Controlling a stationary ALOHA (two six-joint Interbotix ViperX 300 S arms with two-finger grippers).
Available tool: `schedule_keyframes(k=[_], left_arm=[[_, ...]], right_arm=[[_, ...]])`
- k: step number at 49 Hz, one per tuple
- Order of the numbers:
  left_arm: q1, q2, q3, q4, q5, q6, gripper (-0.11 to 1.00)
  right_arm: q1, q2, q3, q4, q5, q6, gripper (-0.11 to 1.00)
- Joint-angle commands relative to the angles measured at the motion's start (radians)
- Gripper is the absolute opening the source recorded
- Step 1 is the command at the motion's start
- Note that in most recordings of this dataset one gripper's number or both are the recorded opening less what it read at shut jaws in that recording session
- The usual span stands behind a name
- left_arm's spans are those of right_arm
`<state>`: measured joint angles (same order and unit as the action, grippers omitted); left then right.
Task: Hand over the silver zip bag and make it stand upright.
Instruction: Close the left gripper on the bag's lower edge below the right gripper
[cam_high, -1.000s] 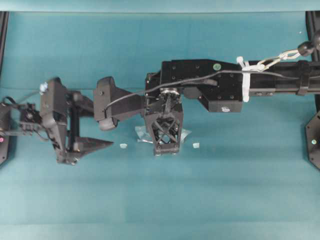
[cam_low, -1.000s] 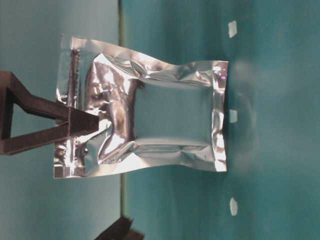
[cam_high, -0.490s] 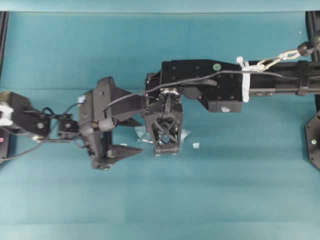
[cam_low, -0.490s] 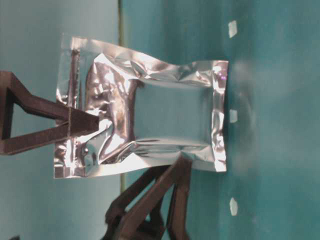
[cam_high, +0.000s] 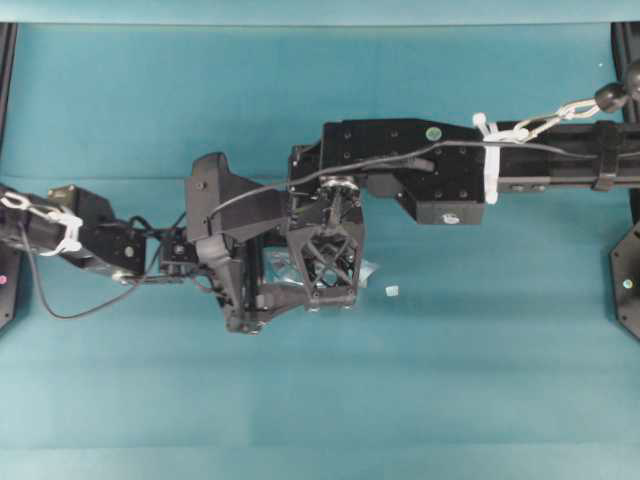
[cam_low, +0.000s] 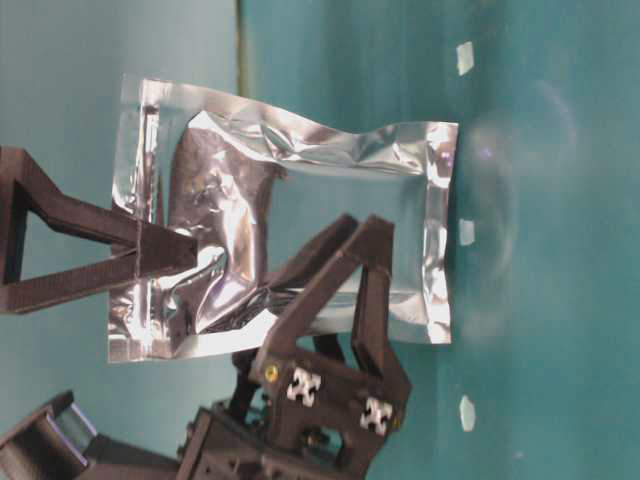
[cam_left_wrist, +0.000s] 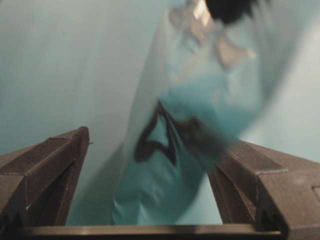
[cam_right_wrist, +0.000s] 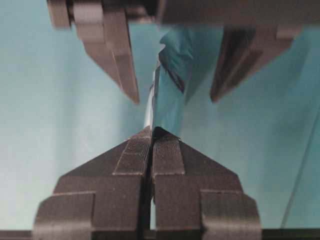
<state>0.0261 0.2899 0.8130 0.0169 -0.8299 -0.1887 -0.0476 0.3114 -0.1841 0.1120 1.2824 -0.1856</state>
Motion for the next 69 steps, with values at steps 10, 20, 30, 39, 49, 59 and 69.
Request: schedule_keyframes(k=[10, 20, 30, 39, 49, 59, 69], left_arm=[[0.006, 0.003, -0.023, 0.002, 0.006, -0.003, 0.85], [0.005, 0.005, -0.023, 0.002, 0.025, 0.002, 0.58], [0.002, 0.005, -0.021, 0.002, 0.046, 0.014, 0.25], [0.0, 0.005, -0.02, 0.002, 0.055, 0.021, 0.25], [-0.005, 0.005, -0.018, 0.002, 0.083, 0.028, 0.25], [-0.011, 0.005, -0.025, 0.002, 0.081, 0.049, 0.25], [-0.011, 0.005, -0.025, 0.002, 0.081, 0.049, 0.25]], right_arm=[[0.0, -0.011, -0.005, -0.002, -0.021, 0.008, -0.01], [0.0, -0.011, -0.002, 0.0, -0.026, 0.008, -0.01], [0.0, -0.014, 0.008, 0.0, -0.026, 0.008, -0.01], [0.0, -0.021, 0.028, 0.0, -0.032, 0.008, -0.01], [0.002, -0.025, 0.034, 0.0, -0.058, 0.009, 0.0], [0.002, -0.025, 0.034, 0.0, -0.06, 0.009, 0.05], [0.011, -0.028, 0.034, 0.017, -0.029, 0.009, 0.28]])
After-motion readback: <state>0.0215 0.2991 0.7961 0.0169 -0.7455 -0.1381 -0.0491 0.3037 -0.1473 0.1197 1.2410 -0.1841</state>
